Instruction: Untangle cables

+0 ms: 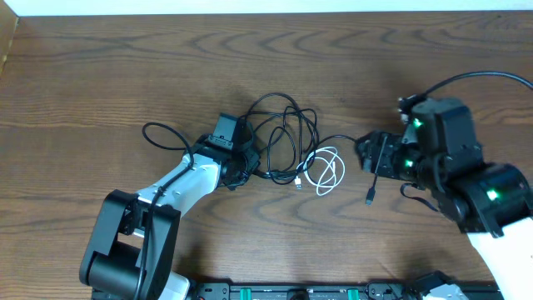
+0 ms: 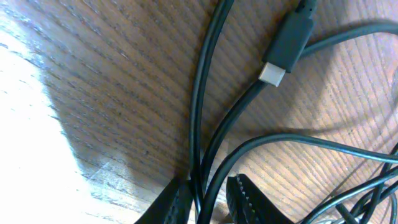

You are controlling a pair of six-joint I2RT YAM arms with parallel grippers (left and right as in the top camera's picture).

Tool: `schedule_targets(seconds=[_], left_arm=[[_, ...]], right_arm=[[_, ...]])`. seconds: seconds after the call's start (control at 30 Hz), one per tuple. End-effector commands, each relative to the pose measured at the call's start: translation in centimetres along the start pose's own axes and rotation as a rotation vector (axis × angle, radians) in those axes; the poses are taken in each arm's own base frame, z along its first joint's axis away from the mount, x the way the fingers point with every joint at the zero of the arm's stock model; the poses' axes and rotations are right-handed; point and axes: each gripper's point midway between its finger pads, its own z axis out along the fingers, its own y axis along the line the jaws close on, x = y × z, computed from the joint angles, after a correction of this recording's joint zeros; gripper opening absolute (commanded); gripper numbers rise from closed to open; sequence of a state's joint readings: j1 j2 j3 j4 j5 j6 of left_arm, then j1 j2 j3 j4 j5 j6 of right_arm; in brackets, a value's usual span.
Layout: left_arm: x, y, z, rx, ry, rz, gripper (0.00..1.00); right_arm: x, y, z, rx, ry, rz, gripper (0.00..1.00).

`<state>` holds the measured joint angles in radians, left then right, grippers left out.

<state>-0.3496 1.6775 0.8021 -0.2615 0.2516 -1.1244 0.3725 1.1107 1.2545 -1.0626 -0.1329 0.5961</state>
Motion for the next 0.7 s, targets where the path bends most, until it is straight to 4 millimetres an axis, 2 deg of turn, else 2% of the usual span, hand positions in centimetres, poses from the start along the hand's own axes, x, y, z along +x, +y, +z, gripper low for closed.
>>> schedule_targets(seconds=[0.0,0.1,0.2,0.43,0.67], left_arm=[[-0.2,6.3,1.9,-0.212,-0.035,-0.018,0.27],[-0.1,6.5,1.8,-0.219,-0.032,-0.013,0.26],[0.0,6.7,1.8,-0.228,-0.024,0.018,0.25],[0.1,6.9,1.8,-0.237,-0.020,0.023,0.25],[0.1,6.9,1.8,-0.237,-0.020,0.023,0.25]], right_arm=[[1.3,0.5,1.1,-0.017,0.091,0.019,0.76],[2.1,0.2,2.2,0.015,0.148,0.046,0.79],[2.8,0.2,3.1,0.033,0.189,0.045,0.87],[3.4,0.6,3.9,0.038,0.223,0.047,0.99],[3.2,0.9,4.1,0.028,0.214,0.043,0.99]])
